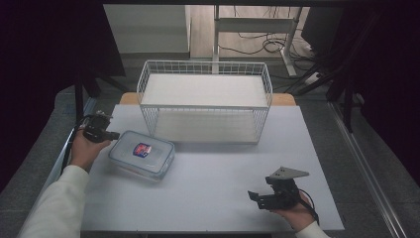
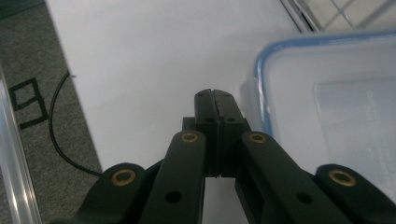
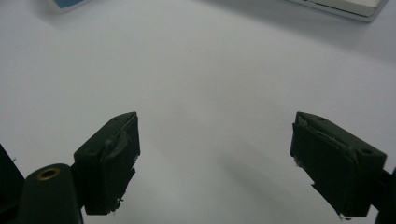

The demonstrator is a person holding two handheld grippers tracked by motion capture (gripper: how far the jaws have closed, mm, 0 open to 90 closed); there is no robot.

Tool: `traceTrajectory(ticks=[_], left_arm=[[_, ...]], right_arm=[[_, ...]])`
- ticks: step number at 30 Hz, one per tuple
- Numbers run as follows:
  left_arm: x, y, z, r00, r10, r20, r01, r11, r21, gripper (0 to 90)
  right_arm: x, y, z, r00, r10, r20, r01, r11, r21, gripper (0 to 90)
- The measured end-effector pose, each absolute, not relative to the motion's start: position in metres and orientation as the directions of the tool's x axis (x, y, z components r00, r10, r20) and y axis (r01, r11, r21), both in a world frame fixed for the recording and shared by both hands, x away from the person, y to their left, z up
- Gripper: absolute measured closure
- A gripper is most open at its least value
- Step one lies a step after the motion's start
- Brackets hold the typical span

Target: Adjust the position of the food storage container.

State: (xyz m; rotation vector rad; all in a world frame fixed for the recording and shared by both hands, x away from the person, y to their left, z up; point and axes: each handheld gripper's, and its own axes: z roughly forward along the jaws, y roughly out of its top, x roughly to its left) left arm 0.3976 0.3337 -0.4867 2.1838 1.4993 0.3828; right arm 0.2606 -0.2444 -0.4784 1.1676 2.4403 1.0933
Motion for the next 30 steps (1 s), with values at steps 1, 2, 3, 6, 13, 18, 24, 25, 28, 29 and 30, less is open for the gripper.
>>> traceTrajectory(ticks=[1,2,3,6,13,18,24,25,28,29,30], left_arm=[[0.397,0.332,-0.487,0.367,0.93,-0.021,0.8,-0.304,0.517,90.0],[0.397,0.332,-0.487,0.367,0.93,-0.018,0.8,-0.305,0.517,90.0],[0.397,0.333,-0.487,0.367,0.93,-0.02,0.8,-0.304,0.517,90.0],[0.396,0.333,-0.488,0.369,0.929,-0.021,0.802,-0.307,0.513,90.0],[0.389,0.327,-0.49,0.389,0.918,-0.078,0.797,-0.293,0.527,90.0],[0.379,0.308,-0.49,0.44,0.894,-0.085,0.781,-0.335,0.526,90.0],[0.366,0.286,-0.493,0.487,0.867,-0.11,0.773,-0.368,0.517,90.0],[0.366,0.286,-0.493,0.487,0.867,-0.11,0.773,-0.368,0.517,90.0],[0.357,0.272,-0.495,0.526,0.841,-0.127,0.755,-0.394,0.524,90.0],[0.355,0.268,-0.495,0.538,0.834,-0.122,0.749,-0.407,0.523,90.0],[0.352,0.26,-0.496,0.55,0.825,-0.129,0.745,-0.415,0.522,90.0]], right_arm=[[0.261,-0.245,-0.478,-0.657,0.746,0.111,0.578,0.404,0.709,16.1],[0.261,-0.245,-0.478,-0.654,0.748,0.112,0.579,0.401,0.71,16.1],[0.261,-0.246,-0.478,-0.652,0.75,0.112,0.581,0.399,0.709,16.1],[0.261,-0.245,-0.479,-0.649,0.753,0.112,0.585,0.4,0.705,16.2],[0.261,-0.243,-0.479,-0.652,0.75,0.112,0.586,0.404,0.702,16.2],[0.261,-0.243,-0.48,-0.653,0.749,0.11,0.588,0.41,0.697,16.2],[0.26,-0.242,-0.479,-0.655,0.748,0.108,0.584,0.411,0.7,16.2],[0.26,-0.242,-0.479,-0.655,0.748,0.108,0.584,0.411,0.7,16.2],[0.259,-0.242,-0.478,-0.656,0.747,0.107,0.583,0.413,0.7,16.2],[0.26,-0.242,-0.478,-0.656,0.747,0.107,0.584,0.413,0.699,16.2],[0.26,-0.242,-0.479,-0.656,0.747,0.108,0.584,0.412,0.7,16.2]])
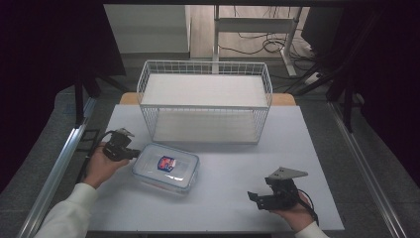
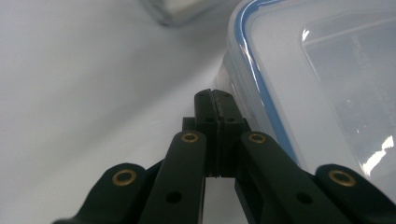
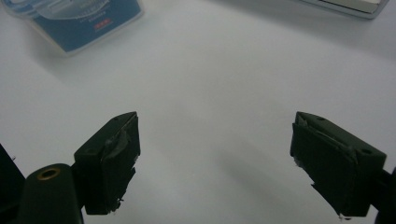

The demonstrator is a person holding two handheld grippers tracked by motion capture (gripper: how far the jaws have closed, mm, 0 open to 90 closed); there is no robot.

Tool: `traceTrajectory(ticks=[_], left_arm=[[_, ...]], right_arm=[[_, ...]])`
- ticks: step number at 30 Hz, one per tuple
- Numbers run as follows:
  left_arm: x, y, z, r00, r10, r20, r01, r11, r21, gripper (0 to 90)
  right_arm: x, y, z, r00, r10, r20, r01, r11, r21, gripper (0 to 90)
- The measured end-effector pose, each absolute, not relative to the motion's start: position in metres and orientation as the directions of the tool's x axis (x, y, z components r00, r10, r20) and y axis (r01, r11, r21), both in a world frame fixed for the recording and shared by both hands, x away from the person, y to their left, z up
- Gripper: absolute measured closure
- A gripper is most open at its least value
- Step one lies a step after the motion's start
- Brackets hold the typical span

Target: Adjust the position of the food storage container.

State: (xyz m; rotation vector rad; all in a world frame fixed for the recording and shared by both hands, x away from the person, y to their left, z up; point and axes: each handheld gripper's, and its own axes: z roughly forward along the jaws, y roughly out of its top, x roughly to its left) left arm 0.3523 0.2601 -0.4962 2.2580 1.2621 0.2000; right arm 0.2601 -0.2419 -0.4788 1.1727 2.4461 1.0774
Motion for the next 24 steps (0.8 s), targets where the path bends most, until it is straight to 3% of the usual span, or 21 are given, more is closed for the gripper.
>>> traceTrajectory(ticks=[24], left_arm=[[0.31,0.198,-0.501,0.674,0.699,-0.238,0.691,-0.482,0.538,90.0]], right_arm=[[0.261,-0.242,-0.479,-0.653,0.75,0.105,0.586,0.413,0.698,16.2]])
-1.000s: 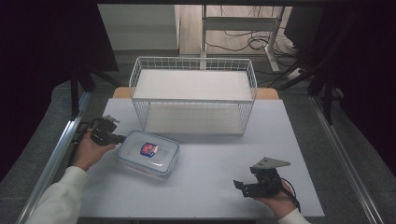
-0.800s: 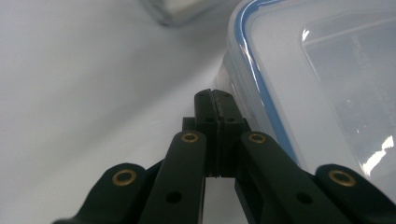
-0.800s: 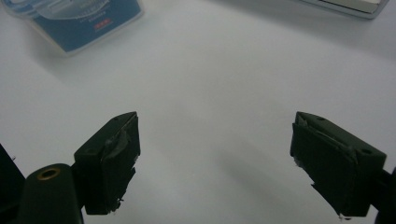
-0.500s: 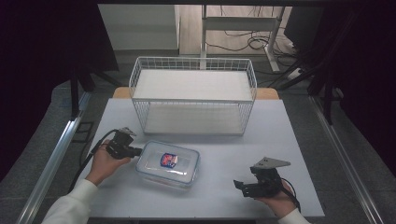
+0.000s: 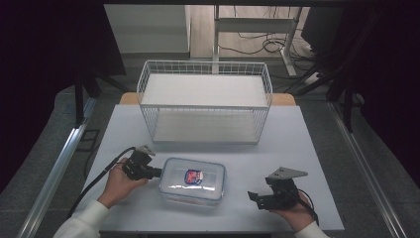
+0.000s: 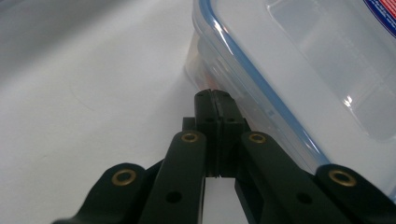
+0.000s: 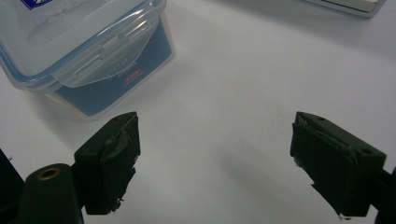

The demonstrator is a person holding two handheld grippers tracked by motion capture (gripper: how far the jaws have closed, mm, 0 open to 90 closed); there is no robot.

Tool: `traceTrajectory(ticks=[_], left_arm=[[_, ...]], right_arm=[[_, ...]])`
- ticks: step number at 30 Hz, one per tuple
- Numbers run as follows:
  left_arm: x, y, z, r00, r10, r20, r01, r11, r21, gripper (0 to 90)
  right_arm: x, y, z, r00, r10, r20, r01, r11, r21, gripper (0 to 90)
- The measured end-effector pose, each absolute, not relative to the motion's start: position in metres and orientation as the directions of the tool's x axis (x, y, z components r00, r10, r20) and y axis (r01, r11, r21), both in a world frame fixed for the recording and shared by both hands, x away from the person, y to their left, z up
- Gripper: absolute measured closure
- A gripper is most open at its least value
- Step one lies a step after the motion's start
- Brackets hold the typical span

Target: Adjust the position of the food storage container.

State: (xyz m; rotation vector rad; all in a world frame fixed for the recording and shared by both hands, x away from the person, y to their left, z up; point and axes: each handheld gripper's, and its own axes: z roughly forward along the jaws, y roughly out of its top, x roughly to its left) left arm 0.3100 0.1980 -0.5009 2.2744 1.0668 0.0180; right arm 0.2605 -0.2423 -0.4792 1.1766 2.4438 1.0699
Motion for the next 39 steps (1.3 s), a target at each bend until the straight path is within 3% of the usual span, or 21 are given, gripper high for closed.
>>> traceTrajectory(ticks=[7,23,25,31,35,39], left_arm=[[0.304,0.189,-0.502,0.682,0.678,-0.274,0.69,-0.474,0.547,90.0],[0.294,0.172,-0.5,0.726,0.641,-0.25,0.643,-0.502,0.579,90.0],[0.293,0.178,-0.496,0.715,0.664,-0.216,0.63,-0.48,0.61,90.0],[0.279,0.199,-0.484,0.665,0.711,-0.229,0.634,-0.376,0.676,89.2],[0.266,0.202,-0.479,0.624,0.743,-0.242,0.639,-0.307,0.706,81.8],[0.253,0.197,-0.479,0.603,0.744,-0.286,0.658,-0.263,0.705,52.1]], right_arm=[[0.262,-0.243,-0.48,-0.651,0.752,0.103,0.589,0.414,0.695,16.2],[0.263,-0.247,-0.478,-0.636,0.764,0.103,0.59,0.397,0.703,16.2],[0.263,-0.247,-0.478,-0.634,0.766,0.104,0.591,0.393,0.704,16.2],[0.264,-0.25,-0.477,-0.63,0.769,0.107,0.586,0.38,0.716,16.2],[0.264,-0.251,-0.476,-0.629,0.771,0.106,0.582,0.376,0.721,16.2],[0.263,-0.249,-0.475,-0.635,0.766,0.101,0.575,0.381,0.725,16.2]])
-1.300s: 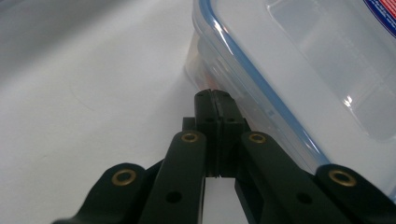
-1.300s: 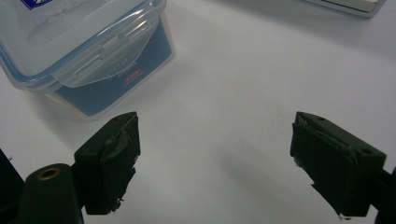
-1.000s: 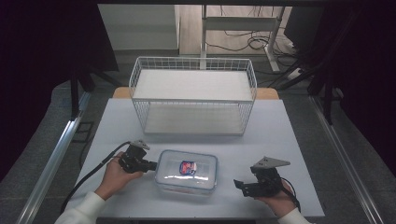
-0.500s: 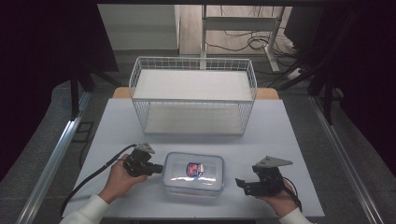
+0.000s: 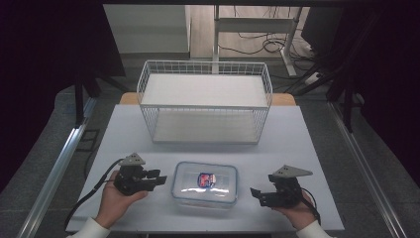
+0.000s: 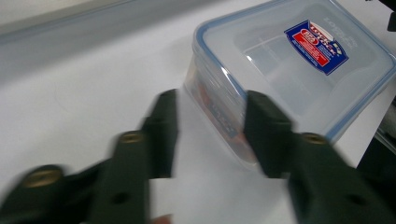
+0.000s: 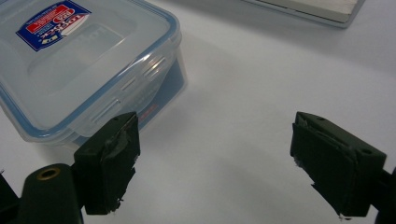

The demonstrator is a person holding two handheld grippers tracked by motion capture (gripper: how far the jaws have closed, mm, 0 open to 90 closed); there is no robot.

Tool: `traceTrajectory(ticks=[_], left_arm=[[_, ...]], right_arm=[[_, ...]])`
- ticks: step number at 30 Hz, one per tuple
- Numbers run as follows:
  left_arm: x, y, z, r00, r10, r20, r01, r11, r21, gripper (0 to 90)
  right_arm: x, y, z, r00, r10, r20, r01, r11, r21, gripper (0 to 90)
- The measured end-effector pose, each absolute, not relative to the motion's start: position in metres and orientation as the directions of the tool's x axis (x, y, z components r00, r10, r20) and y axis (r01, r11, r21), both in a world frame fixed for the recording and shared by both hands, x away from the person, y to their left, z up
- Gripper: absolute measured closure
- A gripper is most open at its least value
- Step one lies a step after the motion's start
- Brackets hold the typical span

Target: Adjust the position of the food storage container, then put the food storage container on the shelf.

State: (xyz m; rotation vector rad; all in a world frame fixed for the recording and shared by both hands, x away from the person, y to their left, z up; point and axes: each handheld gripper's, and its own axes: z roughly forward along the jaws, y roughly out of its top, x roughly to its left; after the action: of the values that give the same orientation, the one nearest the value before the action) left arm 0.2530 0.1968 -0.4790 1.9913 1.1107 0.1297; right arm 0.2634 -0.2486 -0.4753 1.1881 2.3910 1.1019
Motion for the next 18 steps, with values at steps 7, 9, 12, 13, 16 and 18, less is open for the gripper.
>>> traceTrajectory(ticks=[7,9,12,13,16,18], left_arm=[[0.2475,0.2012,-0.4792,0.584,0.742,-0.331,0.67,-0.209,0.712,25.3],[0.2477,0.2035,-0.4787,0.587,0.716,-0.378,0.678,-0.179,0.713,23.0],[0.2483,0.203,-0.4809,0.59,0.687,-0.424,0.693,-0.161,0.703,19.4],[0.2481,0.2024,-0.4815,0.585,0.685,-0.434,0.698,-0.153,0.699,18.8],[0.2481,0.2007,-0.4832,0.58,0.676,-0.454,0.707,-0.142,0.692,16.3],[0.2485,0.2001,-0.4837,0.583,0.671,-0.459,0.708,-0.141,0.692,14.6]], right_arm=[[0.2658,-0.2481,-0.4757,-0.634,0.767,0.101,0.576,0.381,0.723,16.0],[0.2663,-0.2487,-0.4759,-0.633,0.767,0.102,0.577,0.38,0.723,16.0],[0.2662,-0.2484,-0.4759,-0.635,0.766,0.101,0.577,0.383,0.721,16.0],[0.2662,-0.248,-0.4761,-0.637,0.765,0.1,0.573,0.383,0.724,16.0],[0.2651,-0.2454,-0.4752,-0.644,0.758,0.104,0.566,0.381,0.731,15.9],[0.2648,-0.2446,-0.4751,-0.649,0.753,0.106,0.563,0.381,0.733,15.8]])
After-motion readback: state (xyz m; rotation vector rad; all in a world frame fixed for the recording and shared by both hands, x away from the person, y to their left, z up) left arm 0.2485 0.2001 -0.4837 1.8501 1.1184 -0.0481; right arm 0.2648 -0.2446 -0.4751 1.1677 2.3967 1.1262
